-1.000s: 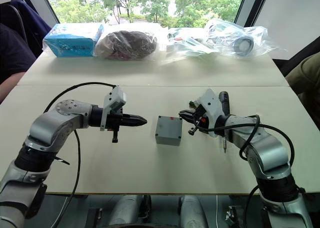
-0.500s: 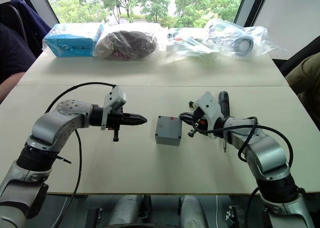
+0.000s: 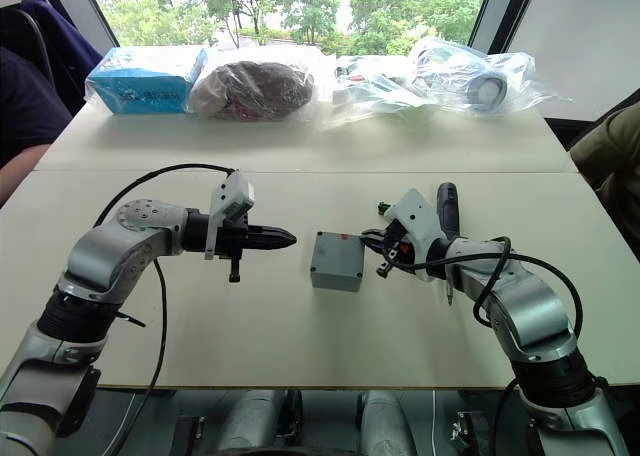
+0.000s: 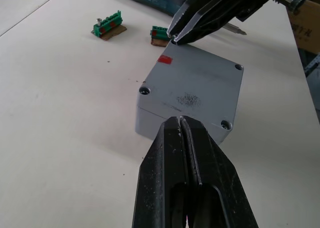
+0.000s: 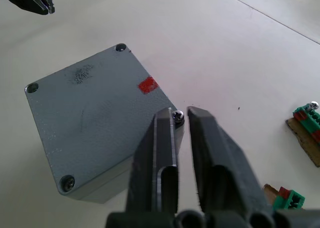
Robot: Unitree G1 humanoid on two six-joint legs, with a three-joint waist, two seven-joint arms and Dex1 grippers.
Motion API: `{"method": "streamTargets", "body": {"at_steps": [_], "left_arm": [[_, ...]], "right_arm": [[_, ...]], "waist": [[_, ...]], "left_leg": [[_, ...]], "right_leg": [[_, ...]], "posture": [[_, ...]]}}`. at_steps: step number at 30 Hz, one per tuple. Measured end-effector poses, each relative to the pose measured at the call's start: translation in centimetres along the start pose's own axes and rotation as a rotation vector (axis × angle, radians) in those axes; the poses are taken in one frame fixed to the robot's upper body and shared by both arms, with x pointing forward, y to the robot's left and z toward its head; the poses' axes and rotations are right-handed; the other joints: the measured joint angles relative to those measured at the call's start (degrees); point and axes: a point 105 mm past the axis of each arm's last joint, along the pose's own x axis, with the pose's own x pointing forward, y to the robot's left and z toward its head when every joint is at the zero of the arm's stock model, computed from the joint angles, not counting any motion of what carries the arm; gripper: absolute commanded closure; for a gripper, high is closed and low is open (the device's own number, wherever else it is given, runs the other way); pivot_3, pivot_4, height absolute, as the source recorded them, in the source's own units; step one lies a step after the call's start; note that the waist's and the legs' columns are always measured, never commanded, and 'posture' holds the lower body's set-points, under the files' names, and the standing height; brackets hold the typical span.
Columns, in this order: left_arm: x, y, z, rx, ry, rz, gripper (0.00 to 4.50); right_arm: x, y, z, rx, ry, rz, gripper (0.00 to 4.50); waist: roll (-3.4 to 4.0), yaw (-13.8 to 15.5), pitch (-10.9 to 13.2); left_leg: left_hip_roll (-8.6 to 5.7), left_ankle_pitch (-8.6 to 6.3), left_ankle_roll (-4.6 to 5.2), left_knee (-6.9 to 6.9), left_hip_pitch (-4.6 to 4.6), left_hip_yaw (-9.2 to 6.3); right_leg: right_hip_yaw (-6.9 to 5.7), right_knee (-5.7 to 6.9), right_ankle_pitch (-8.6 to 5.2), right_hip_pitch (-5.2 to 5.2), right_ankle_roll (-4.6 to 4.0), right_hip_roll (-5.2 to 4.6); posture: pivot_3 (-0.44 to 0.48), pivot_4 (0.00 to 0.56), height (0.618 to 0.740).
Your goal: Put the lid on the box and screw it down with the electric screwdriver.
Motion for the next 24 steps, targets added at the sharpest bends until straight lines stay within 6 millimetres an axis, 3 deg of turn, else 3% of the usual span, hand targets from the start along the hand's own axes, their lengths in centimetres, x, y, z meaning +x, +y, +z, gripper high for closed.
{"method": "streamTargets", "body": {"at_steps": [1,5,7,9,11,14,17,20,24], "left_arm": [[0.0,0.0,0.0,0.0,0.0,0.0,4.5],[0.1,0.0,0.0,0.001,-0.001,0.0,4.5],[0.1,0.0,0.0,0.0,-0.004,-0.001,4.5],[0.2,0.0,0.2,0.003,-0.009,-0.003,4.5],[0.4,0.0,0.8,0.016,-0.019,-0.007,4.5],[0.6,0.0,1.9,0.049,-0.037,-0.02,4.5],[0.7,-0.2,2.4,0.068,-0.045,-0.037,4.5],[1.1,-0.5,3.1,0.095,-0.048,-0.064,4.5],[1.7,-2.0,4.2,0.153,-0.077,-0.13,4.5]], "right_arm": [[0.0,0.0,0.0,0.0,0.0,-0.002,2.63],[-0.1,-0.2,0.0,0.005,-0.002,-0.01,0.84],[-0.2,-0.4,0.1,0.012,-0.005,-0.014,0.19],[-0.5,-0.7,0.5,0.046,-0.014,-0.02,0.19],[-1.2,-1.8,2.1,0.1,-0.06,-0.055,0.19],[-3.1,-5.0,5.2,0.162,-0.093,-0.171,0.08],[-5.3,-7.5,6.4,0.211,-0.052,-0.266,0.08],[-7.2,-9.0,5.8,0.292,0.068,-0.308,0.08],[-9.6,-10.4,2.2,0.47,0.308,-0.359,0.08]], "waist": [[0.0,0.0,0.0],[0.0,0.0,0.0],[0.0,0.0,0.0],[0.0,0.0,0.0],[0.0,0.0,0.0],[0.0,0.1,0.0],[0.0,0.1,0.0],[0.02,0.0,0.0],[-0.04,-0.1,0.0]], "left_leg": [[0.0,0.0,0.0,0.0,0.0,0.0],[0.0,0.0,-0.01,0.0,0.0,0.0],[0.0,0.0,-0.01,0.0,0.0,0.0],[0.0,0.0,-0.01,0.0,0.0,0.0],[0.0,0.03,-0.05,0.0,0.0,0.0],[0.0,0.03,-0.05,0.0,0.0,0.0],[0.0,0.02,-0.03,-0.03,0.0,0.02],[0.0,-0.03,0.05,-0.03,0.0,0.04],[0.0,-0.06,0.11,-0.05,0.02,0.05]], "right_leg": [[0.0,0.0,0.0,0.0,0.0,0.0],[0.0,0.0,0.0,0.0,0.0,0.0],[0.0,0.0,0.0,0.0,0.0,0.0],[0.0,0.01,0.0,0.0,0.0,0.0],[0.0,0.02,0.0,0.0,0.0,0.0],[-0.01,0.03,0.0,0.0,0.0,-0.01],[-0.01,-0.03,0.0,0.0,-0.01,-0.02],[0.03,-0.03,0.0,-0.01,-0.01,-0.02],[0.06,-0.09,0.0,0.03,-0.01,-0.04]], "posture": [[0.0,0.15,0.74],[0.0,0.15,0.74],[0.0,0.15,0.74],[0.0,0.15,0.74],[0.0,0.15,0.74],[0.0,0.15,0.74],[0.0,0.15,0.74],[0.0,0.15,0.74],[0.0,0.15,0.74]]}}
